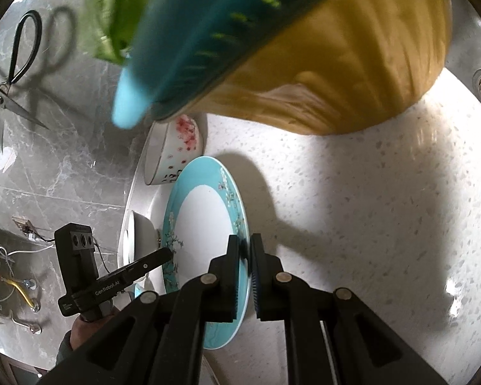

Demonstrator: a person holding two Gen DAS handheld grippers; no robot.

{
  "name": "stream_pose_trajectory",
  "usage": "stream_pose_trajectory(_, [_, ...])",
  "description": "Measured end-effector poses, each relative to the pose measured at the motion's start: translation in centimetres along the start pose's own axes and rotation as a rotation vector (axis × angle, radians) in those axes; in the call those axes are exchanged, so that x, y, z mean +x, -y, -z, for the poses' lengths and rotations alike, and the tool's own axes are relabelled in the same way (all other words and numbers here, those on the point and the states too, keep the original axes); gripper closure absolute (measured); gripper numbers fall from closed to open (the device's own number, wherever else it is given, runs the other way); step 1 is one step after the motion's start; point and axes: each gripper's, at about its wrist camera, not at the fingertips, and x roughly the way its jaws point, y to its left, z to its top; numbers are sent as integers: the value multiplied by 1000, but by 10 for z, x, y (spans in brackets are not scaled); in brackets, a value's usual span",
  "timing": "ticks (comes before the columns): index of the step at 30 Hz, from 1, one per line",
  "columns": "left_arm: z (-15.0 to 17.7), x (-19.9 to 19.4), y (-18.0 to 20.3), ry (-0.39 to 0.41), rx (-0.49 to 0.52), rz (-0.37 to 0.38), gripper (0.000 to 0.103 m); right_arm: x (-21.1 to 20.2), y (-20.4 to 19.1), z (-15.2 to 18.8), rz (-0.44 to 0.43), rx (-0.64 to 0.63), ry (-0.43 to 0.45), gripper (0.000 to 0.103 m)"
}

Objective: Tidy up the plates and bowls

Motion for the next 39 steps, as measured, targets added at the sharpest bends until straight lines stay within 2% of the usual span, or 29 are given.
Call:
stream_pose_trajectory(7, [19, -30, -1, 33, -18, -1, 85, -6, -18, 5, -18, -39, -7, 92])
stream_pose_trajectory(16, [67, -75, -18, 72, -73, -13, 85, 1, -57, 27, -44, -105, -50, 92])
stream_pose_trajectory(28, [175, -122, -53, 114, -192, -12, 85, 19, -90, 86, -42, -188, -176, 92])
stream_pose_trajectory(35, [248, -121, -66, 98, -260, 7, 85, 24, -90, 121, -9, -218, -237, 92])
stream_pose_trajectory(39, [278, -117, -69, 86, -274, 2, 85, 26, -90, 134, 20, -247, -249, 92])
